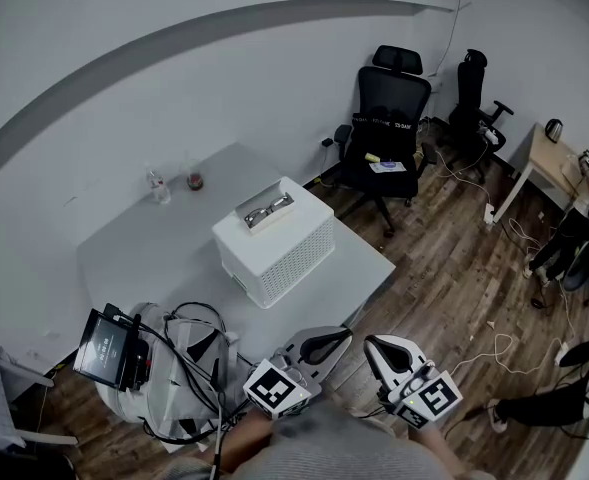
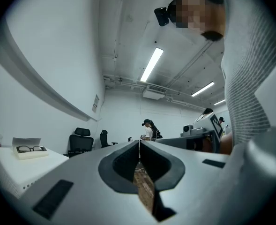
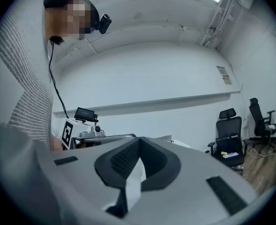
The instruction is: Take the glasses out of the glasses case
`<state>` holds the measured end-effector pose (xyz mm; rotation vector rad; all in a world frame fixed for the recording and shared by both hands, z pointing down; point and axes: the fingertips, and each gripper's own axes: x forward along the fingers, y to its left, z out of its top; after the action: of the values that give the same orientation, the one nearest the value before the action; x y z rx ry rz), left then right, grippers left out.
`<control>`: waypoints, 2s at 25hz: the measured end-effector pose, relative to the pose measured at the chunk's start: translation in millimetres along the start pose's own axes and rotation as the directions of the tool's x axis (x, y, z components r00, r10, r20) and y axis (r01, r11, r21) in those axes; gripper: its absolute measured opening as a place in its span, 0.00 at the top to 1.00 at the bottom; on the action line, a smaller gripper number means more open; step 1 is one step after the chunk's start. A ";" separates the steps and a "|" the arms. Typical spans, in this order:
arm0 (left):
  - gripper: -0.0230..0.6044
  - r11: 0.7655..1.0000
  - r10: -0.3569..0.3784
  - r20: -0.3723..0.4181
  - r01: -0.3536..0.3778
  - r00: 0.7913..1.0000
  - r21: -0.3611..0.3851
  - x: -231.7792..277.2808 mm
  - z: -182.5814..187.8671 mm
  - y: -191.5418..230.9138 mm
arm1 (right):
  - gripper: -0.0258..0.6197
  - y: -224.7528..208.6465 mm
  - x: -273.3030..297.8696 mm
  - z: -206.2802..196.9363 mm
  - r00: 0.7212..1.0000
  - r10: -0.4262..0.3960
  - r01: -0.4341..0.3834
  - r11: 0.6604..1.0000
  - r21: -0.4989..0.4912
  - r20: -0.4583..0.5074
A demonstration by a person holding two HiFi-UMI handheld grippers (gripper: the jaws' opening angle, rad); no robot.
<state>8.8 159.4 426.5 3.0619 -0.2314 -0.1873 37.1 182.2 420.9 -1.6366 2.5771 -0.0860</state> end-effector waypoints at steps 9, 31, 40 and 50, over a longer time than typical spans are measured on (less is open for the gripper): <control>0.94 0.999 0.027 0.035 -0.029 0.999 0.038 5.3 14.9 25.9 | 0.94 -6.3 14.6 7.9 0.998 0.044 -0.044 0.999 0.006 0.050; 0.94 0.977 0.201 0.074 -0.205 0.977 0.055 1.6 30.6 109.1 | 0.94 -50.1 106.3 26.4 0.989 0.132 -0.133 0.991 0.004 0.071; 0.94 0.939 0.336 0.086 -0.341 0.938 0.052 19.2 35.2 171.3 | 0.94 -92.1 170.6 25.3 0.956 0.284 -0.288 0.956 0.056 0.070; 0.94 0.861 0.501 0.091 -0.506 0.861 0.052 38.9 39.1 233.0 | 0.94 -125.8 235.0 21.2 0.888 0.451 -0.460 0.874 0.160 0.089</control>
<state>8.1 -78.5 400.5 2.9332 -1.0493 -0.2630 53.1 -83.9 401.4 -0.9262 2.7455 -0.2302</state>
